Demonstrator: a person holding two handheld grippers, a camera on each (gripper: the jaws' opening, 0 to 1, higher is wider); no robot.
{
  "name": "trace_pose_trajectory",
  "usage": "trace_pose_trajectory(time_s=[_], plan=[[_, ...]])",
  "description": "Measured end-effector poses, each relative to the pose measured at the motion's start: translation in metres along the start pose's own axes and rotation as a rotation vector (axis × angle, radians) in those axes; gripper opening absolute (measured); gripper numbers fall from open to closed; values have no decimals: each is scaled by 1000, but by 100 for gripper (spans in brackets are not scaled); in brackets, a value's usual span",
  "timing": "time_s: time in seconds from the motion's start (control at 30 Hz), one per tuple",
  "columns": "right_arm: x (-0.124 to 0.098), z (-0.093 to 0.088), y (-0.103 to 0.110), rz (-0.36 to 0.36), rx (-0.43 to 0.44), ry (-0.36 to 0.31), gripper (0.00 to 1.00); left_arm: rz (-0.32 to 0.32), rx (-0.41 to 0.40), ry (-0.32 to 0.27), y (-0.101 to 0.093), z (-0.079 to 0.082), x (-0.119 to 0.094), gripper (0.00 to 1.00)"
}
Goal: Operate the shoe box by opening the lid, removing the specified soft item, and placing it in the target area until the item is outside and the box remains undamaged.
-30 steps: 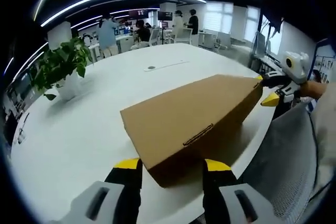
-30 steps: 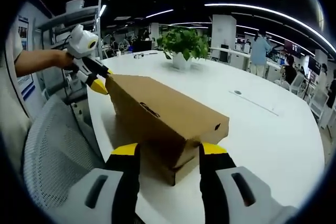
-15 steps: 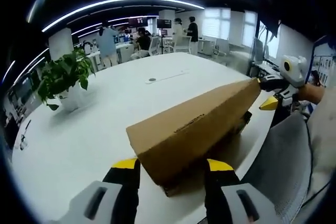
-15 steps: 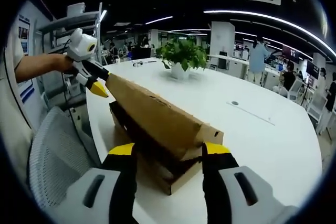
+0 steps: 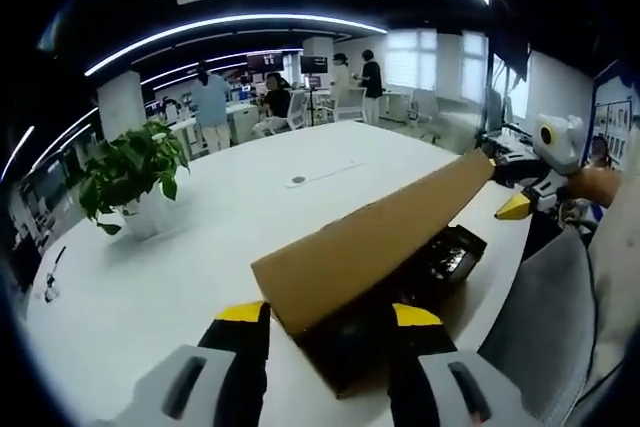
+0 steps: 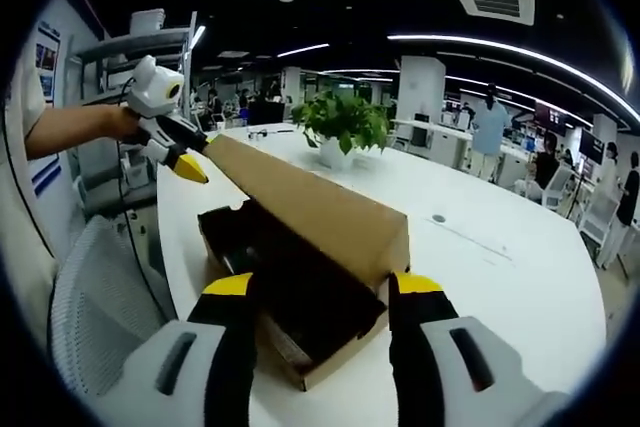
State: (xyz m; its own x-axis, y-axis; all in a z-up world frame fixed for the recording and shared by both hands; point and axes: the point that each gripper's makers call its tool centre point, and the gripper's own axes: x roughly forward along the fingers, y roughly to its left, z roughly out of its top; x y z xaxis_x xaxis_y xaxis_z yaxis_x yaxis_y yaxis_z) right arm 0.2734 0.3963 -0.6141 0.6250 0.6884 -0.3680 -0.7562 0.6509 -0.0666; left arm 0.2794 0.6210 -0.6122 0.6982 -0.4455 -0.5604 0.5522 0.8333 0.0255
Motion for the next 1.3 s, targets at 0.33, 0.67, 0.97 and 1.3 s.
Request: trace_pose_trajectory(time_s=[0.33, 0.67, 0.97, 1.3], plan=[[6, 13, -12, -12, -17, -21, 50, 31, 17, -41, 14, 19, 5, 42], [12, 21, -23, -27, -31, -36, 49, 99, 40, -80, 33, 30, 10, 28], [18, 29, -36, -43, -33, -51, 46, 148, 45, -106, 51, 43, 16, 18], [27, 34, -50, -56, -53, -53, 42, 173, 23, -129, 66, 53, 25, 11]])
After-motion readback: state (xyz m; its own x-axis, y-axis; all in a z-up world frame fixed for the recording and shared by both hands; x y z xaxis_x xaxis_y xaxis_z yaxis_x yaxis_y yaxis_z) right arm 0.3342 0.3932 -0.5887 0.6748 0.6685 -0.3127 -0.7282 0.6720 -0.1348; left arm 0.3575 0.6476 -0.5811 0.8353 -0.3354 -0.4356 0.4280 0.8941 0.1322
